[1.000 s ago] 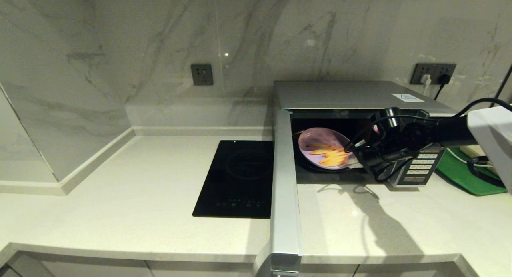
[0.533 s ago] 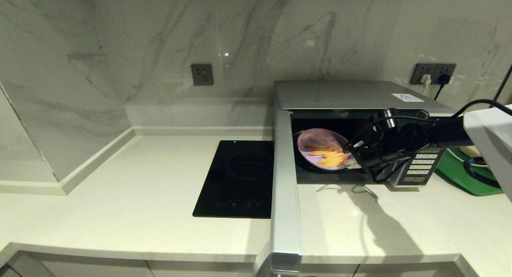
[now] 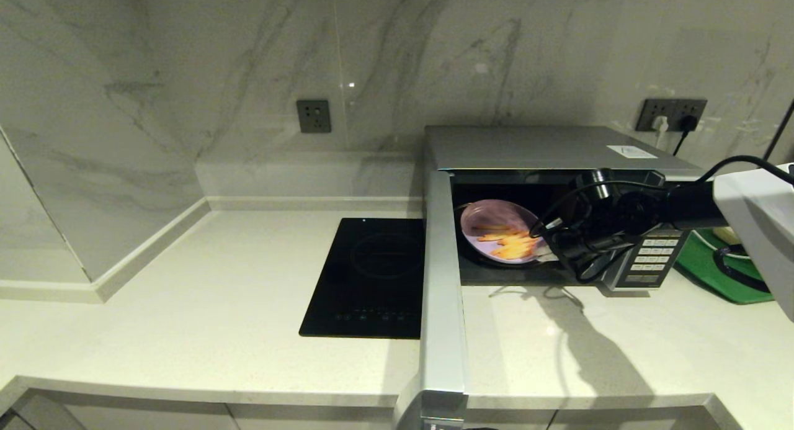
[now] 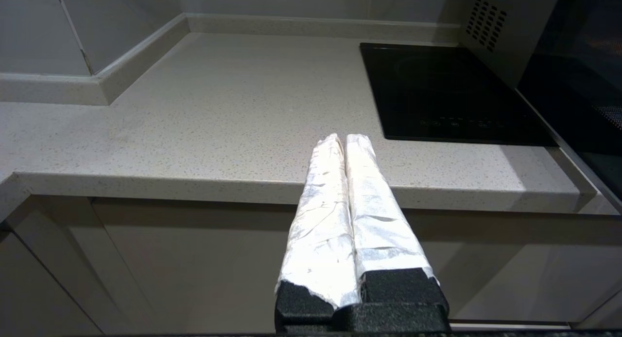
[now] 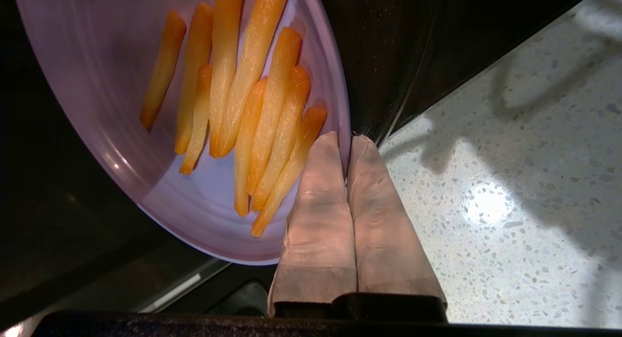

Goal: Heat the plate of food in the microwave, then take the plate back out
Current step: Put the plate in the microwave oven

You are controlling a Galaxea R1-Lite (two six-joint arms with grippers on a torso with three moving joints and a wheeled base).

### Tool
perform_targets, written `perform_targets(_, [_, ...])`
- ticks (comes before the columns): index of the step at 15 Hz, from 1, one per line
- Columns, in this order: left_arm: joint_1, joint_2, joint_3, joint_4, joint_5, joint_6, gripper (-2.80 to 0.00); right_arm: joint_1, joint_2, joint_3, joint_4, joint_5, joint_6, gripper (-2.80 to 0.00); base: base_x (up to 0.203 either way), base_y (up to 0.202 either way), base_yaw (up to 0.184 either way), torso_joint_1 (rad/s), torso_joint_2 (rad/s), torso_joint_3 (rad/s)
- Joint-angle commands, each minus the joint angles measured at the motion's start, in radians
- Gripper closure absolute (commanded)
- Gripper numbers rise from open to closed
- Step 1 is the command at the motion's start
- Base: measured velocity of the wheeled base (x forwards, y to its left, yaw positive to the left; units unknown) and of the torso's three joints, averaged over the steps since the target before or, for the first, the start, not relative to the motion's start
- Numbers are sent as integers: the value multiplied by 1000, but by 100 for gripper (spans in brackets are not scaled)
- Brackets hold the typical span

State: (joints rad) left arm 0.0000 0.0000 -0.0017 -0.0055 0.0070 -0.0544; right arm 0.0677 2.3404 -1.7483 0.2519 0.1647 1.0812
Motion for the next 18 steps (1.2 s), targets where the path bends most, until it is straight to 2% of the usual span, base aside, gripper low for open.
perform_targets(1, [0, 0, 0, -1, 1, -1, 0, 1, 5, -16, 3, -18, 16, 0, 0, 0, 0, 0, 0, 0])
perform_targets(12, [0, 0, 0, -1, 1, -1, 0, 11, 0, -17, 3, -33, 20, 0, 0, 0, 0, 0, 0, 0])
perform_targets(13, [0, 0, 0, -1, 1, -1, 0, 12, 0, -19, 3, -33, 20, -280, 0, 0, 0, 0, 0, 0])
perform_targets(18, [0, 0, 0, -1, 1, -1, 0, 15, -5, -17, 3, -33, 21, -280, 0, 0, 0, 0, 0, 0])
